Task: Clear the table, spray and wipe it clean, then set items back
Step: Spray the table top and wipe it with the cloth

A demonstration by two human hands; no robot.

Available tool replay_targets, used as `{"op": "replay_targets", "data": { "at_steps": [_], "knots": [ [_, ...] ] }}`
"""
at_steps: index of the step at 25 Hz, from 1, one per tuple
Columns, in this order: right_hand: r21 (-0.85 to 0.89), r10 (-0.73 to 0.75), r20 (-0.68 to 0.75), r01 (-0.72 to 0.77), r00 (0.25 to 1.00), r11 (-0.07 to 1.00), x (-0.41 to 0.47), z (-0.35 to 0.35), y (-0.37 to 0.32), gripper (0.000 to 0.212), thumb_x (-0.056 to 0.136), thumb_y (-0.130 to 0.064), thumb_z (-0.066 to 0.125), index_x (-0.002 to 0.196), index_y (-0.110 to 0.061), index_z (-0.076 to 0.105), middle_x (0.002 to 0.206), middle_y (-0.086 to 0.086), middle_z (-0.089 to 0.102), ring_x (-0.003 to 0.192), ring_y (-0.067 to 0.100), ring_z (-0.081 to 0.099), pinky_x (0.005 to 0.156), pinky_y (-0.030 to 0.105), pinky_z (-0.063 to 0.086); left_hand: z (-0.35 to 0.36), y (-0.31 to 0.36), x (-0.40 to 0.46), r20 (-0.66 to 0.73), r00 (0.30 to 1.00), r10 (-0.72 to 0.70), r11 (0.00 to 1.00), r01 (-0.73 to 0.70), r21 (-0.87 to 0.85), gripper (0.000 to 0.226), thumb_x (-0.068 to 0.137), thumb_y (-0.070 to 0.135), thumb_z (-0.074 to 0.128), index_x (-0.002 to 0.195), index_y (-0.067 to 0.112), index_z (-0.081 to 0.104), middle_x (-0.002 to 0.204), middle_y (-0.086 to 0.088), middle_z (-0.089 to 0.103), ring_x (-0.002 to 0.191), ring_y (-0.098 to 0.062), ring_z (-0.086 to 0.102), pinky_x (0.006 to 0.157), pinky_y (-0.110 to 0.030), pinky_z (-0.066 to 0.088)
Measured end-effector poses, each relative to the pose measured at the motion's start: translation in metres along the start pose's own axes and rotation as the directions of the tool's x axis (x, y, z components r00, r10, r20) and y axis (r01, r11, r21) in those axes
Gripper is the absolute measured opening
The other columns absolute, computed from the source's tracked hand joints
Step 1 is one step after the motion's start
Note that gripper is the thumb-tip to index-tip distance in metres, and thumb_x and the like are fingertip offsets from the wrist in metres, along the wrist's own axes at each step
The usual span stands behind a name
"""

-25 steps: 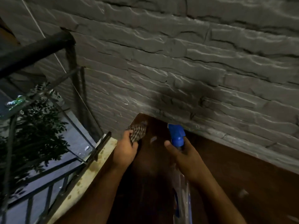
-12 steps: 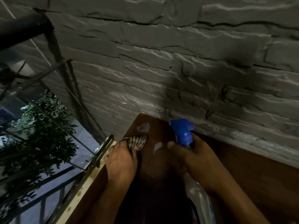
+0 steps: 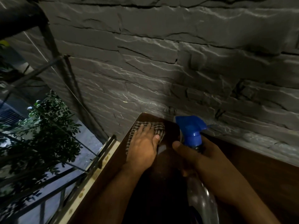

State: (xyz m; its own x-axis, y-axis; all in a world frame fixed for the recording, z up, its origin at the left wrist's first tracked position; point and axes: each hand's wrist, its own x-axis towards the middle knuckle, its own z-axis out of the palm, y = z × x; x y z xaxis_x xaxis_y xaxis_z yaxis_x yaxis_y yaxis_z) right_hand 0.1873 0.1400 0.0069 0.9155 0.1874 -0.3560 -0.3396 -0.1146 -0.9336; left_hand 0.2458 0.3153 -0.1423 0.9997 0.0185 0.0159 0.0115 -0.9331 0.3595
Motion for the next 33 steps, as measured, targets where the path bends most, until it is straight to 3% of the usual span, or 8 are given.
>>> {"op": "replay_targets", "data": {
  "at_steps": [5,9,13,17,22,26,30,33],
  "knots": [
    [-0.019,0.013,-0.033,-0.014,0.999,1.000,0.011,-0.001,-0.002,0.021,0.083,-0.030,0.070,0.091,-0.013,0.062,0.061,0.005,0.066,0.056,0.022,0.060,0.062,0.038,0.053,0.002,0.010,0.059,-0.055,0.989,-0.137,0.989,0.134,-0.057,0.049,0.103,0.036,0.031,0.143,0.009,0.040,0.154,-0.010,0.032,0.145,-0.024,0.022,0.120,-0.037,0.014],
    [0.030,0.110,-0.018,-0.110,0.994,0.994,0.014,-0.006,-0.010,0.009,0.086,-0.021,0.065,0.092,-0.018,0.058,0.053,0.000,0.061,0.054,0.022,0.058,0.063,0.042,0.048,0.003,-0.019,0.016,-0.039,0.993,0.115,0.993,-0.114,0.015,0.049,0.096,0.047,0.037,0.131,0.018,0.056,0.146,-0.015,0.041,0.130,-0.033,0.042,0.111,-0.042,0.033],
    [0.044,0.098,-0.043,-0.096,0.994,0.994,0.009,-0.008,-0.009,0.012,0.092,-0.021,0.063,0.087,-0.014,0.055,0.059,0.006,0.058,0.049,0.020,0.058,0.047,0.028,0.052,-0.008,-0.012,0.044,-0.024,0.971,-0.239,0.970,0.239,0.032,0.054,0.098,0.048,0.030,0.133,0.013,0.052,0.141,-0.020,0.044,0.127,-0.039,0.042,0.110,-0.045,0.032],
    [0.178,0.117,-0.070,-0.103,0.991,0.979,-0.002,-0.006,-0.012,0.011,0.092,-0.021,0.062,0.089,-0.013,0.055,0.063,0.015,0.062,0.052,0.029,0.061,0.040,0.028,0.050,0.014,-0.020,0.012,0.093,0.977,0.192,0.971,-0.202,0.125,0.058,0.097,0.045,0.030,0.143,0.012,0.044,0.151,-0.012,0.037,0.141,-0.030,0.031,0.117,-0.045,0.022],
    [0.212,0.109,-0.051,-0.096,0.993,0.972,-0.007,-0.003,-0.005,0.015,0.088,-0.020,0.065,0.088,-0.007,0.057,0.064,0.017,0.058,0.052,0.029,0.058,0.043,0.029,0.048,-0.005,-0.014,0.052,0.067,0.985,-0.157,0.987,0.154,0.045,0.059,0.102,0.037,0.033,0.148,0.001,0.027,0.157,-0.018,0.021,0.146,-0.031,0.016,0.119,-0.041,0.013],
    [0.202,0.090,-0.027,-0.083,0.996,0.976,-0.014,-0.001,-0.005,0.011,0.089,-0.020,0.063,0.089,-0.010,0.057,0.059,0.014,0.058,0.046,0.027,0.057,0.044,0.030,0.047,-0.001,-0.021,-0.006,0.203,0.928,0.314,0.945,-0.326,0.029,0.067,0.097,0.050,0.027,0.147,0.007,0.032,0.158,-0.008,0.023,0.147,-0.019,0.016,0.121,-0.036,0.014],
    [0.178,0.076,-0.027,-0.070,0.997,0.982,-0.016,-0.001,-0.004,0.014,0.089,-0.020,0.062,0.093,-0.008,0.056,0.060,0.015,0.057,0.047,0.029,0.055,0.042,0.030,0.047,-0.010,-0.016,0.050,0.120,0.990,-0.069,0.996,0.063,0.056,0.060,0.102,0.042,0.030,0.149,0.005,0.026,0.159,-0.012,0.017,0.148,-0.025,0.012,0.121,-0.037,0.009],
    [0.177,0.077,-0.007,-0.075,0.997,0.981,-0.019,-0.002,-0.003,0.014,0.091,-0.021,0.061,0.094,-0.008,0.057,0.060,0.012,0.059,0.047,0.026,0.058,0.044,0.030,0.048,0.010,0.011,0.002,0.196,0.911,0.363,0.919,-0.385,0.083,0.061,0.098,0.047,0.017,0.149,0.016,0.028,0.159,-0.001,0.018,0.148,-0.017,0.010,0.121,-0.037,0.010]
  ]
}}
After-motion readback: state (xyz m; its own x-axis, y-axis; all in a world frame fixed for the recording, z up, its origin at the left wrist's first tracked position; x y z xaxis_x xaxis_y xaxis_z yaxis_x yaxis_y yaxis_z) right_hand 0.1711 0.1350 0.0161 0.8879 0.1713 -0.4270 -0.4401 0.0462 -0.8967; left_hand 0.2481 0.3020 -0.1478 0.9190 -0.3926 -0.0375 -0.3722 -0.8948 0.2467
